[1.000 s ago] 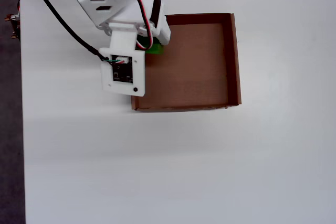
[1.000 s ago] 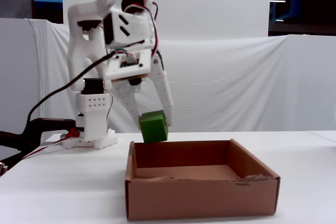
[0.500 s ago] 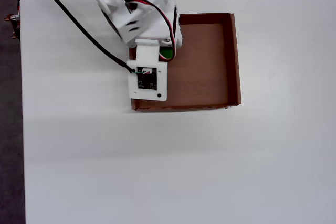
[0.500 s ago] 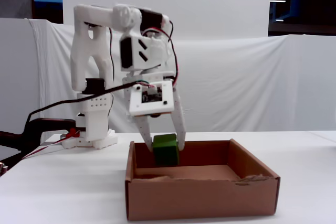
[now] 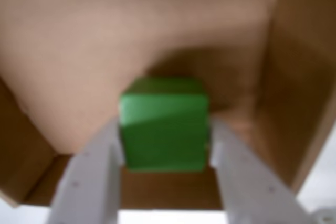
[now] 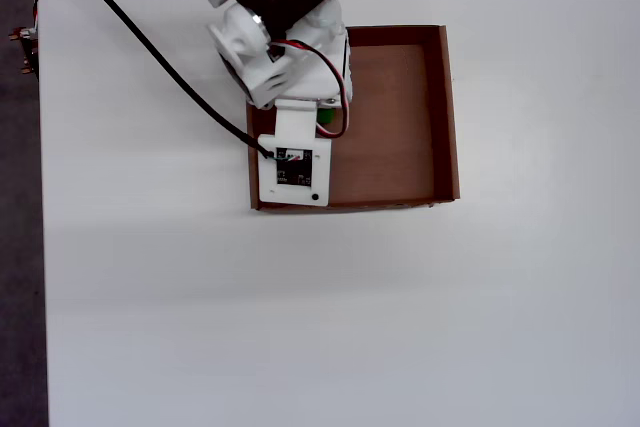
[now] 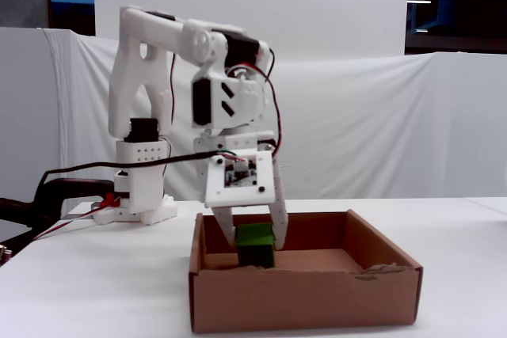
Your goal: Grasp a green cube and put it in a box.
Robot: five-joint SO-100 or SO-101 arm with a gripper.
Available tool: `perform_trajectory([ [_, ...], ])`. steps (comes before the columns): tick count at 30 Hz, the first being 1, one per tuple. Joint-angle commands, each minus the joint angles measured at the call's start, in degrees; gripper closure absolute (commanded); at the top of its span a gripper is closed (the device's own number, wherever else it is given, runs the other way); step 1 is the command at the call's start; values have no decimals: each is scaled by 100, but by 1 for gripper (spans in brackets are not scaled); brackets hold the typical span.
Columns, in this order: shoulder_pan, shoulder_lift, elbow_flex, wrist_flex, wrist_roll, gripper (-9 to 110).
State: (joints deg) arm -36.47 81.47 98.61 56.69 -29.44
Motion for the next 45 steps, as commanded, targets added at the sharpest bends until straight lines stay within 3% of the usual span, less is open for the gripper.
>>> perform_trajectory([
  [1, -88, 0, -413, -26, -62, 87],
  [26, -114, -70, -290, -176, -62, 81],
  [37, 527, 1758, 290, 475, -62, 81],
  [45, 1494, 3410, 1661, 220, -62, 81],
])
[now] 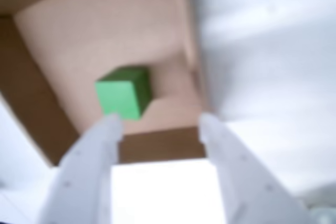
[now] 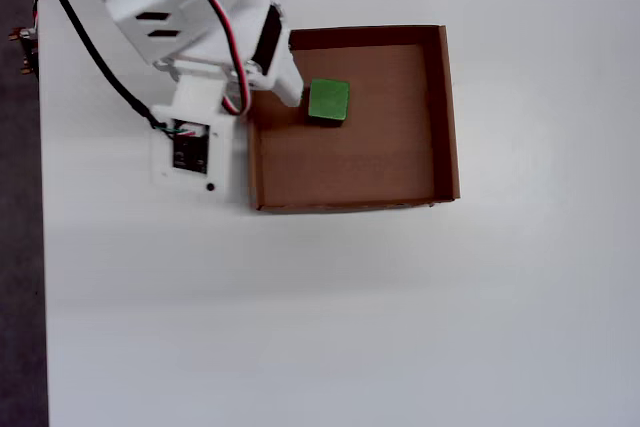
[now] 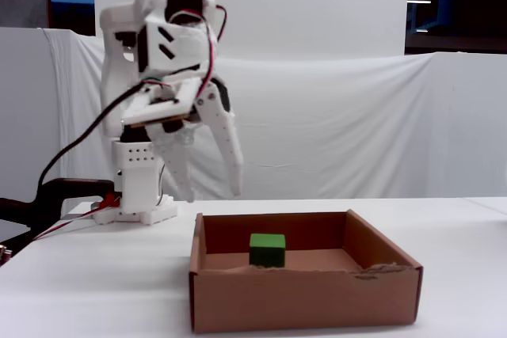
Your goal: Grasp a green cube and put it in a box.
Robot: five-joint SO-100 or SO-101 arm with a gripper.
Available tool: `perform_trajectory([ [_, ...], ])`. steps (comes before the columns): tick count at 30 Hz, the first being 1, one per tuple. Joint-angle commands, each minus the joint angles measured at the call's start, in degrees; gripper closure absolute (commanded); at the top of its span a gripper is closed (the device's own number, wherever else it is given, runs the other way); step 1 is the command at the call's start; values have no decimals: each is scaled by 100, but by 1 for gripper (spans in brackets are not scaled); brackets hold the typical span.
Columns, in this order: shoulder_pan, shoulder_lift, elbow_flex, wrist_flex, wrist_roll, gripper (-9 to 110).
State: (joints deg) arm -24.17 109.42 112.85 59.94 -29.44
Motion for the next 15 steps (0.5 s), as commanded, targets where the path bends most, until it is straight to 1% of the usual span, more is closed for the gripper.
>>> perform_trajectory([
  [1, 457, 773, 422, -193, -62, 81],
  [6, 1310, 1345, 1397, -615, -62, 81],
  [15, 2021, 2944, 3103, -914, -62, 81],
])
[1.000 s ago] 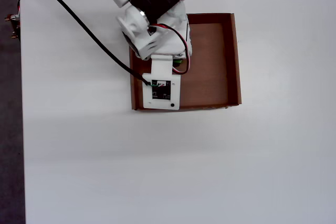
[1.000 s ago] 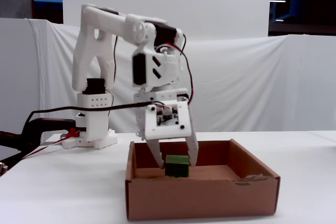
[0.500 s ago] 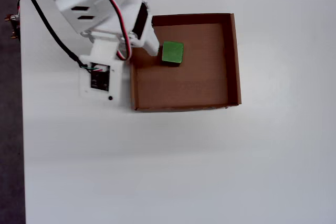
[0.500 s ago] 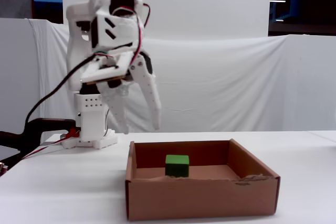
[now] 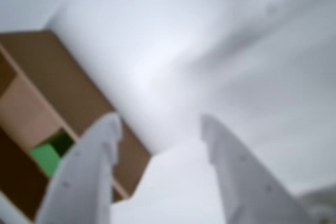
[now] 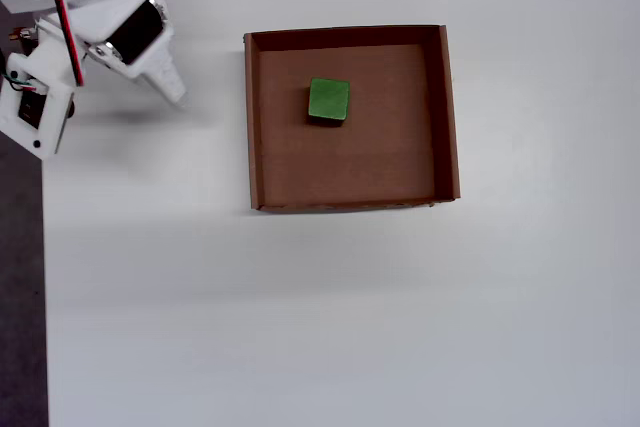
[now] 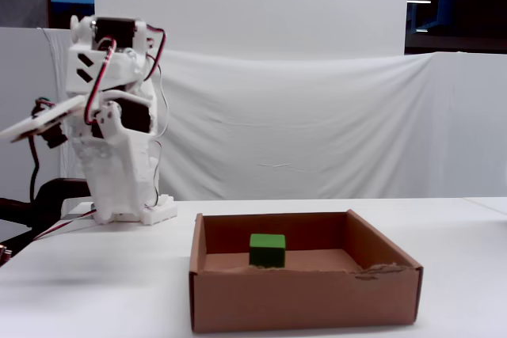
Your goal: Grasp a green cube and put it in a box.
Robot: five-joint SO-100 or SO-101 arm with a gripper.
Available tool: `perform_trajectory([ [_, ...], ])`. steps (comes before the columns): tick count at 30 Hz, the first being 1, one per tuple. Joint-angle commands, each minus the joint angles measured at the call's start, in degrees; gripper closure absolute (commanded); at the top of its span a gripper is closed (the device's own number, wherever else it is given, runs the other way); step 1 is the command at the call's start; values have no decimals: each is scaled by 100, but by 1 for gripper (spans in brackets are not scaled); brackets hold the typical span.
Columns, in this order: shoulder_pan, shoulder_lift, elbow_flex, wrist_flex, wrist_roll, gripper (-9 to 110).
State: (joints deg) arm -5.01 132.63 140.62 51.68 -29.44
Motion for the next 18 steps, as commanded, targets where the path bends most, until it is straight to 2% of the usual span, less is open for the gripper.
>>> perform_trajectory([
  [1, 167, 853, 545, -114, -62, 81],
  [8, 606, 2496, 1934, 53, -62, 81],
  [18, 1011, 4342, 2874, 721, -53, 81],
])
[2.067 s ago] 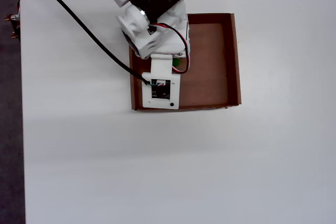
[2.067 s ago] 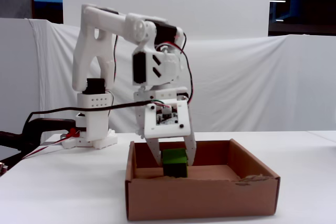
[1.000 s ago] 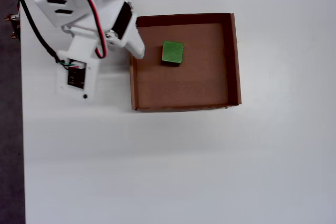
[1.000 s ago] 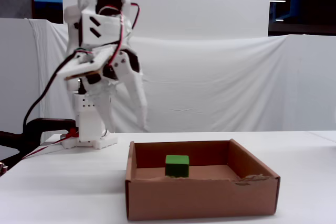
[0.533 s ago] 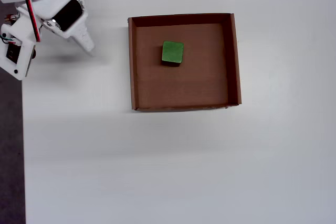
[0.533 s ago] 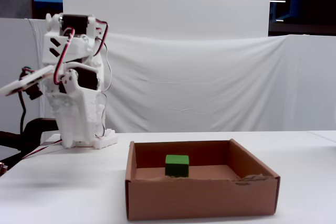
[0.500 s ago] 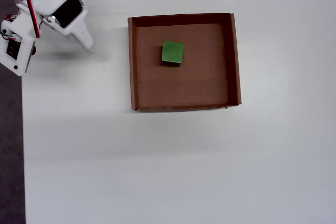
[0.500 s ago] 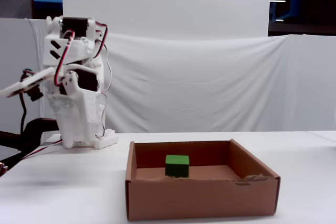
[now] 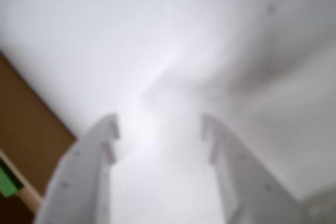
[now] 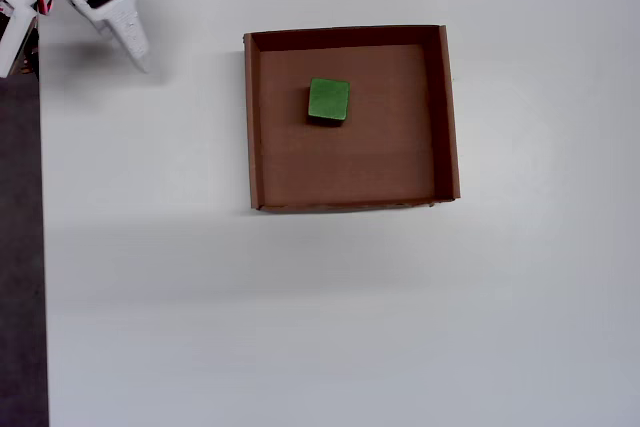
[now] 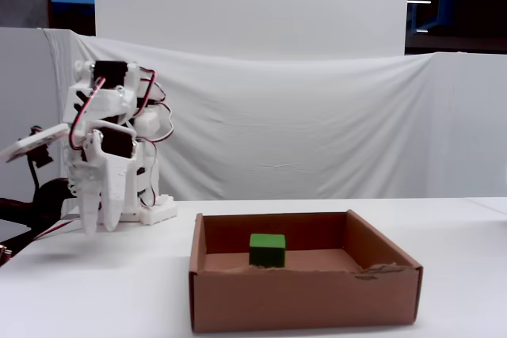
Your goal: Grasp a green cube and put it in a box.
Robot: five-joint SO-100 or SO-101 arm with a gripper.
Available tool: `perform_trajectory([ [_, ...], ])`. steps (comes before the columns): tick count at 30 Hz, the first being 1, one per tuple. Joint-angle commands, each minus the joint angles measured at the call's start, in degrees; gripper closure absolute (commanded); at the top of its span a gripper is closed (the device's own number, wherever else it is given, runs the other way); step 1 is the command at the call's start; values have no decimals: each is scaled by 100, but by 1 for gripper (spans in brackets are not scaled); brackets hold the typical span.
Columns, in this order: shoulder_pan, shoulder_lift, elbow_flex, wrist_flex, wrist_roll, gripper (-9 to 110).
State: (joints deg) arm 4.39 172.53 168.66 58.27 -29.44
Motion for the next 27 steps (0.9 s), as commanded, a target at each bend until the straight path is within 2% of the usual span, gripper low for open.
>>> perform_trajectory([
  [1, 97, 492, 97, 141, -53, 81],
  [5, 220, 976, 158, 527, -44, 81],
  [16, 220, 993, 158, 932, -26, 81],
  [27, 352, 993, 158, 932, 0, 81],
])
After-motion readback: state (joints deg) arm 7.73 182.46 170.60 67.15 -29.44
